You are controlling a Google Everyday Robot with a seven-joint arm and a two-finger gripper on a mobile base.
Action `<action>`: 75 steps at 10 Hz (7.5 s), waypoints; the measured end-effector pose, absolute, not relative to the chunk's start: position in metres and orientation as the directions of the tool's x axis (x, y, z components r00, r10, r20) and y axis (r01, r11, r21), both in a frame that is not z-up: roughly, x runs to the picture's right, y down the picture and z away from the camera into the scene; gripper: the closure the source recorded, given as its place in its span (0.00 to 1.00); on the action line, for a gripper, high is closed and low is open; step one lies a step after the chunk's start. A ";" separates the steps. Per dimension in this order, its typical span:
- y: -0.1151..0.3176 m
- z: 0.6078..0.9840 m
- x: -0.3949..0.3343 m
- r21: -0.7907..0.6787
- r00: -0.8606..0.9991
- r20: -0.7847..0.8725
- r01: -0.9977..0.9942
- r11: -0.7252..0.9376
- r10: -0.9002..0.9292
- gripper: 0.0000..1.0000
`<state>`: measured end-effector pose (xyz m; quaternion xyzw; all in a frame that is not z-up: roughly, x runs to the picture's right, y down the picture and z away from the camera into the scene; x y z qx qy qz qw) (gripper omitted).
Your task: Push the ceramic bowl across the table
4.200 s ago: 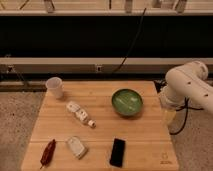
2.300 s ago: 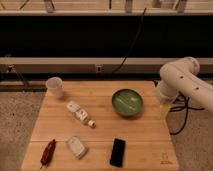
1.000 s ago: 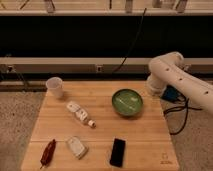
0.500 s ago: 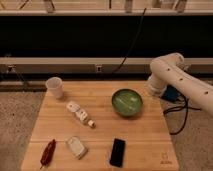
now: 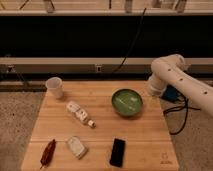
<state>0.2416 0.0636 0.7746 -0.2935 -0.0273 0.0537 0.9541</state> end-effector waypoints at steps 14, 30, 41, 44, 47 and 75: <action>0.074 0.811 0.254 -0.592 0.967 0.010 -0.200 0.781 0.255 0.20; 0.075 0.853 0.264 -0.629 0.937 -0.014 -0.280 0.725 0.350 0.20; 0.076 0.873 0.255 -0.660 0.936 -0.017 -0.276 0.699 0.353 0.20; 0.078 0.876 0.250 -0.671 0.939 -0.018 -0.266 0.692 0.343 0.20; 0.082 0.879 0.246 -0.685 0.940 -0.019 -0.260 0.681 0.340 0.20; 0.090 0.890 0.223 -0.732 0.964 -0.011 -0.188 0.655 0.265 0.20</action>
